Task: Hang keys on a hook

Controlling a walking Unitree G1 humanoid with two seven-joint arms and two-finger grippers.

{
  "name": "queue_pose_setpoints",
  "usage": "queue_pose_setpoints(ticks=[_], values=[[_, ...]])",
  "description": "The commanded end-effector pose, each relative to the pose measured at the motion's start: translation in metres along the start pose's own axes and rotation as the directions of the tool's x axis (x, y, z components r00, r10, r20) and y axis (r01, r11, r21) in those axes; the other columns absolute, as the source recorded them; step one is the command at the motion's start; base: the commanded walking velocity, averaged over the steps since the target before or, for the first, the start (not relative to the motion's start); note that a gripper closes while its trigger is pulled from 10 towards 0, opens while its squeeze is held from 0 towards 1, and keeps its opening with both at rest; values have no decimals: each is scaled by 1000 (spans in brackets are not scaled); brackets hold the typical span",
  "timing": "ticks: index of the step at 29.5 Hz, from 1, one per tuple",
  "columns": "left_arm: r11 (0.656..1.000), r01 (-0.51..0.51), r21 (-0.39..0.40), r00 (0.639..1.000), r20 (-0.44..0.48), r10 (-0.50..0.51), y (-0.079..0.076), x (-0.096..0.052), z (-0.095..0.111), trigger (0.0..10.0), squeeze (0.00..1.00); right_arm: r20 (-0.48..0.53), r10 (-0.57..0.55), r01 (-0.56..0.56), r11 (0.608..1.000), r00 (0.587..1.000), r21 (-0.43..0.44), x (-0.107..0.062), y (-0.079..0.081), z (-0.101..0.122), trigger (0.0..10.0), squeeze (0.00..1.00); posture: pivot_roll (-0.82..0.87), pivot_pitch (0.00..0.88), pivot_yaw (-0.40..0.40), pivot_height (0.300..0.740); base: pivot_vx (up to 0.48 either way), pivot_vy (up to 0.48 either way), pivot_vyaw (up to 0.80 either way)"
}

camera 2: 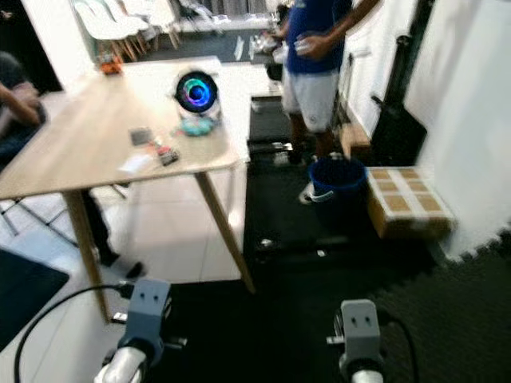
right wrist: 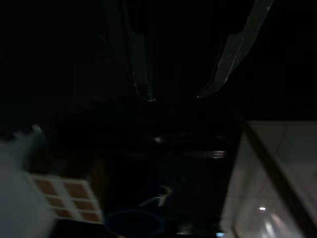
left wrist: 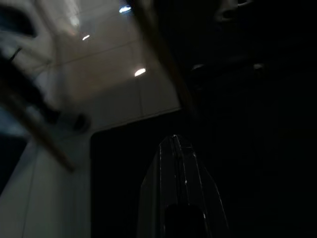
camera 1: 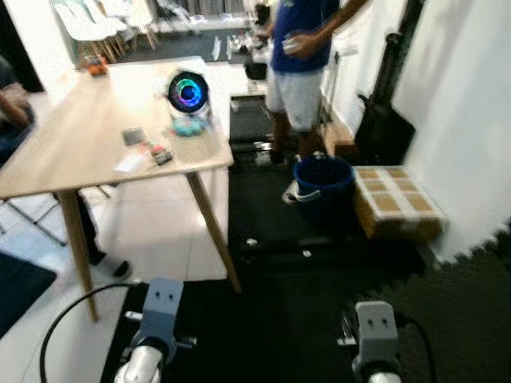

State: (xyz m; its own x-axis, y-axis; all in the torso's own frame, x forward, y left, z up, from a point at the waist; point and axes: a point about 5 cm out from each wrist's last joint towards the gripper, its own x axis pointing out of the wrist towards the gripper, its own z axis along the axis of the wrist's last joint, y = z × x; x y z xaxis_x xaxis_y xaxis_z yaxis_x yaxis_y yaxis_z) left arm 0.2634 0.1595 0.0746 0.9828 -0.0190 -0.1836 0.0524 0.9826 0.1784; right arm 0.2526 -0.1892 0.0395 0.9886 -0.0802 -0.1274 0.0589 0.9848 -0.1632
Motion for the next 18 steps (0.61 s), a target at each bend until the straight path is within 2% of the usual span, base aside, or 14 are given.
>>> queue_pose_setpoints(ticks=[1,9,18], values=[[1000,-9,15,1000,-20,9,3,-2,-5,10000,0,-12,7,-7,1000,1000,8,-3,2,-4,10000,0,14,146,78,740,0,0,0],[1000,-19,9,1000,-18,19,2,-3,-5,10000,0,-10,33,-33,999,999,-12,-1,5,-3,10000,0,21,146,60,740,0,0,0],[996,-72,-61,997,1,72,-2,-5,0,10000,0,-3,88,-88,994,996,-61,5,4,2,10000,0,28,145,-2,740,0,0,0]])
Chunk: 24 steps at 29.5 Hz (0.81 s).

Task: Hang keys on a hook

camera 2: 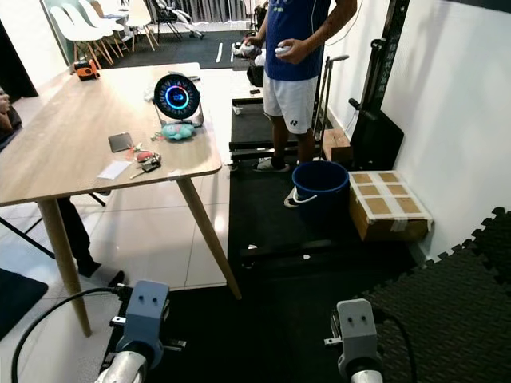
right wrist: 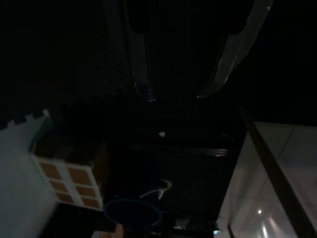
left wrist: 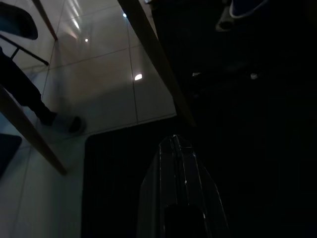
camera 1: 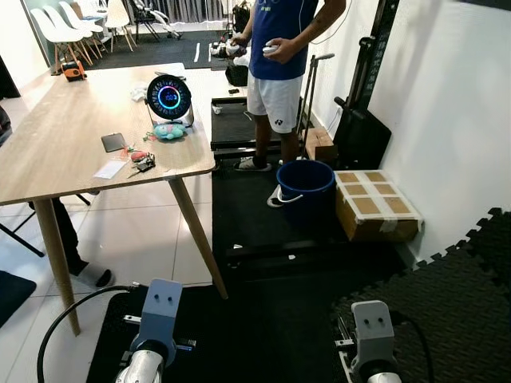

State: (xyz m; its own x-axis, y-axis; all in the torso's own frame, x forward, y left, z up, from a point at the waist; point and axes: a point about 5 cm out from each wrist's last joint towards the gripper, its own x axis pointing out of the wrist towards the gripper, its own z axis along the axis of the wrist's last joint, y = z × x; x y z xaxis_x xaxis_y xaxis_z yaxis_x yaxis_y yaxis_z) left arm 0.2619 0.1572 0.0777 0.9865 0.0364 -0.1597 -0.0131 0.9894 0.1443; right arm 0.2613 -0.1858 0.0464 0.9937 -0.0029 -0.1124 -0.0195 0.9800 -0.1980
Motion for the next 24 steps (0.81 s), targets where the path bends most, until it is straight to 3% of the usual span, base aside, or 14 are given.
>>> queue_pose_setpoints(ticks=[1,11,24], values=[[1000,-19,-23,1000,-8,18,0,-3,-2,10000,0,-28,21,-22,1000,999,-20,-1,1,-6,10000,0,28,144,-13,740,0,0,0],[996,-15,-82,998,67,21,-3,-2,16,10000,0,24,64,-63,998,998,-22,7,7,8,10000,0,29,141,-20,740,0,0,0],[999,35,-36,994,102,-32,-7,5,25,10000,0,63,27,-30,998,998,53,7,10,12,10000,0,22,126,27,740,0,0,0]])
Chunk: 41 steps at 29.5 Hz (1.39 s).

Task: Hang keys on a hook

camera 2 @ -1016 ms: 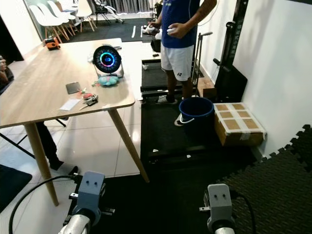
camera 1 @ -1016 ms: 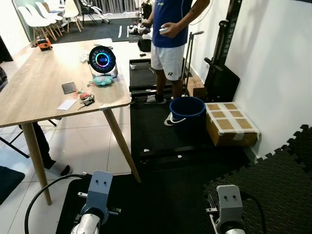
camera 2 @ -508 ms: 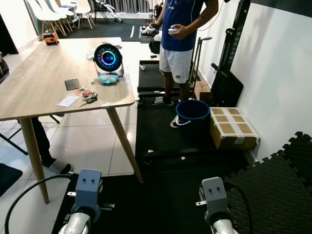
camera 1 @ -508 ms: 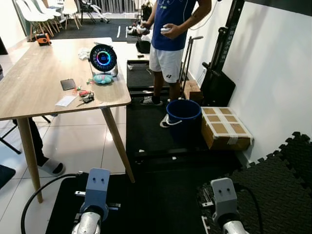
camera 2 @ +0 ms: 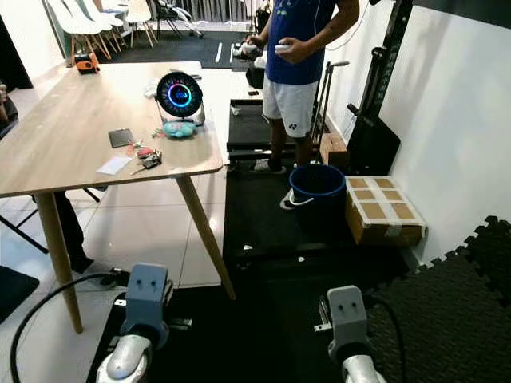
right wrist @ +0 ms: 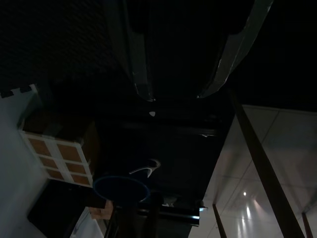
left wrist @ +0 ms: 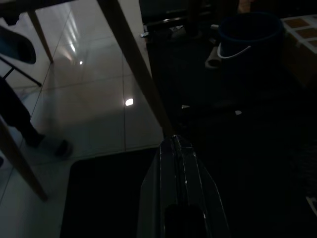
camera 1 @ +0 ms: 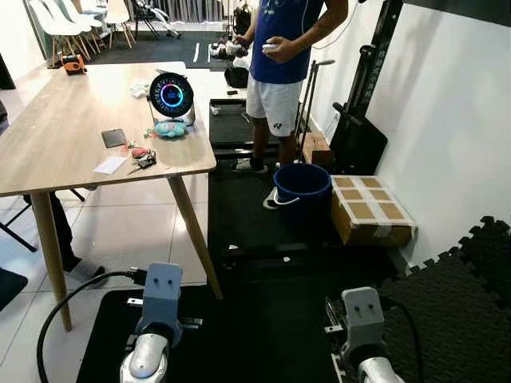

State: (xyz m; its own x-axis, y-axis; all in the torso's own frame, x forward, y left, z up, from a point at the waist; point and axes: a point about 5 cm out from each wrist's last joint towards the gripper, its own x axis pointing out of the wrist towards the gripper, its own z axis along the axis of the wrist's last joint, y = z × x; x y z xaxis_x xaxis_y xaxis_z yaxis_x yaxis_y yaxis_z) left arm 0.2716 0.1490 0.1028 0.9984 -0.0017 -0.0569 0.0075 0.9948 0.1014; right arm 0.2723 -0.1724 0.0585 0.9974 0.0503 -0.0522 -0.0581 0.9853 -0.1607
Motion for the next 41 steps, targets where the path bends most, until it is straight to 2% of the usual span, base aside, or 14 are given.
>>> queue_pose_setpoints(ticks=[1,21,33,41], values=[[1000,12,13,1000,-12,-11,-2,0,-4,10000,0,-5,-17,17,1000,1000,25,-3,0,-4,10000,0,19,121,34,740,0,0,0],[998,36,61,998,-62,-33,-1,0,-21,10000,0,-15,-42,43,999,999,21,-8,-3,-9,10000,0,-8,105,59,740,0,0,0],[997,35,73,998,-55,-31,0,2,-20,10000,0,-14,-41,42,999,999,25,-9,1,-9,10000,0,5,114,61,740,0,0,0],[996,29,82,998,-53,-24,0,1,-20,10000,0,-19,-32,33,999,999,19,-9,4,-10,10000,0,12,121,59,740,400,0,0]])
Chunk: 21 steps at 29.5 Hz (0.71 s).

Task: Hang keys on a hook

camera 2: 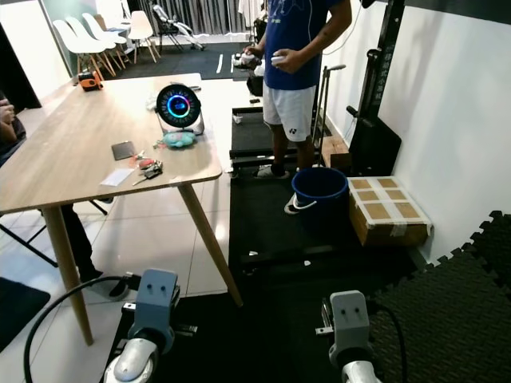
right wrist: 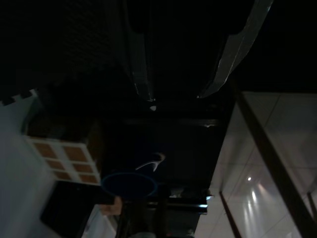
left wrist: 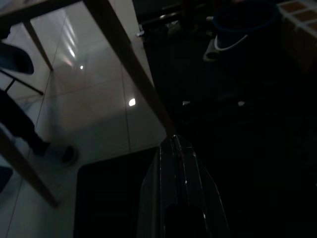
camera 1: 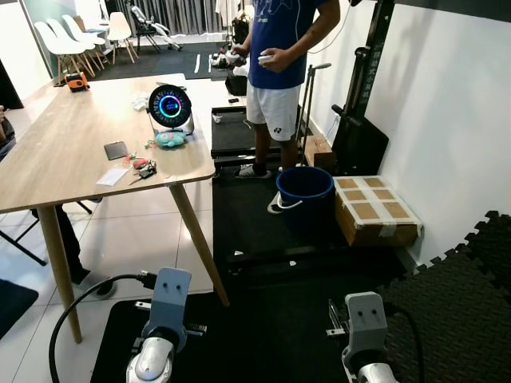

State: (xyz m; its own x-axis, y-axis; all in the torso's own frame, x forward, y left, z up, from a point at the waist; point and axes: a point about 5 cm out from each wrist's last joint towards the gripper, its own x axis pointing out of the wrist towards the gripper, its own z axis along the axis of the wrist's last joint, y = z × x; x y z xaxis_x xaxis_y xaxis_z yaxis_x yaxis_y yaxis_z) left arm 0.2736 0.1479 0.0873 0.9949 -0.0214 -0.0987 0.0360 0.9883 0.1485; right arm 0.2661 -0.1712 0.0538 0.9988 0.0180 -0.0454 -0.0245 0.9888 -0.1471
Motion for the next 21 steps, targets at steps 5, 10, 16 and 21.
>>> queue_pose_setpoints(ticks=[5,10,16,21], values=[[1000,-4,31,1000,-11,5,3,-2,-5,10000,0,-22,5,-5,1000,1000,-2,-3,2,-5,10000,0,14,123,57,740,382,0,0],[1000,-7,31,1000,-12,7,3,-2,-5,10000,0,-23,6,-6,1000,1000,-7,-3,2,-5,10000,0,13,124,56,740,376,0,0],[1000,-6,30,1000,-12,6,3,-2,-5,10000,0,-24,7,-7,1000,1000,-15,-3,2,-5,10000,0,13,126,55,740,358,0,0],[1000,-6,29,1000,-12,6,3,-3,-5,10000,0,-27,8,-9,1000,1000,-23,-3,2,-6,10000,0,12,127,56,740,349,0,0]])
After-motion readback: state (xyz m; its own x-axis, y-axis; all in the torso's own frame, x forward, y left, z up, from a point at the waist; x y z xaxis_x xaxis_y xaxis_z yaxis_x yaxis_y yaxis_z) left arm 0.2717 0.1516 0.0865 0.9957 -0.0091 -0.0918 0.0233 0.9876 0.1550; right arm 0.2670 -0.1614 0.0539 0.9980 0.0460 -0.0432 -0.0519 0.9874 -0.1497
